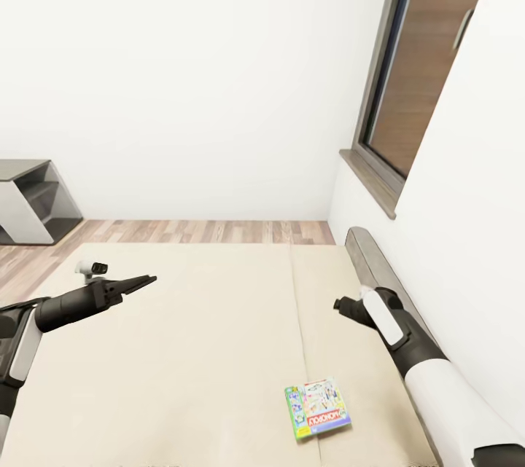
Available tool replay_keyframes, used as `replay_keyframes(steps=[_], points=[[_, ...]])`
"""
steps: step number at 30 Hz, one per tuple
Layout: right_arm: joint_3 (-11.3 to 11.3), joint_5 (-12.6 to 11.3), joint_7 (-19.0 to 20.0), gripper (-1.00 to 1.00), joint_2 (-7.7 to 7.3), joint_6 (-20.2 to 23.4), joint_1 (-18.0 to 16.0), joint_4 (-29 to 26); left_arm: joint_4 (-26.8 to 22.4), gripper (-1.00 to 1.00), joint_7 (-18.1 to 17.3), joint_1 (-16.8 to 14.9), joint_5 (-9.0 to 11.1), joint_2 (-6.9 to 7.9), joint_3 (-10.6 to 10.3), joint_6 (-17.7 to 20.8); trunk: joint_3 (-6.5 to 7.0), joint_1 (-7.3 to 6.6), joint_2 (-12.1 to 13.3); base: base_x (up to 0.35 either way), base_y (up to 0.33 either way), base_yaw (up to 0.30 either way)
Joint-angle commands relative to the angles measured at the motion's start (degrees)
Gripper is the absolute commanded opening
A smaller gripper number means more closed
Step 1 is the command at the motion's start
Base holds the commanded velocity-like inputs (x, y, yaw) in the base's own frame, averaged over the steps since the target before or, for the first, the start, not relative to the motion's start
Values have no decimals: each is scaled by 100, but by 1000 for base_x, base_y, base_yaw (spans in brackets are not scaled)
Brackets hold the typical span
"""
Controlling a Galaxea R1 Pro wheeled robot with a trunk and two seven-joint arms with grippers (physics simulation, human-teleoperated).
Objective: Put all the toys in the child's room - the three board games (two on the bed and one on the table), the two jigsaw puzzles on the table, and the tennis ball on the table - inside the toy box on the table in the child's room.
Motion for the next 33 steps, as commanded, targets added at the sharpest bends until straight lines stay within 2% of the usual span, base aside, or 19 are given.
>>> replay_keyframes(steps=[1,33], points=[[34,-60,-59,100,-9,10,2,-80,-1,100,-17,-5,5,-4,0,56,-22,3,-13,0,0,0],[24,-52,-48,100,-11,10,58,-99,1,100,16,-5,-4,-22,-26,10,-324,3,-13,0,0,0]])
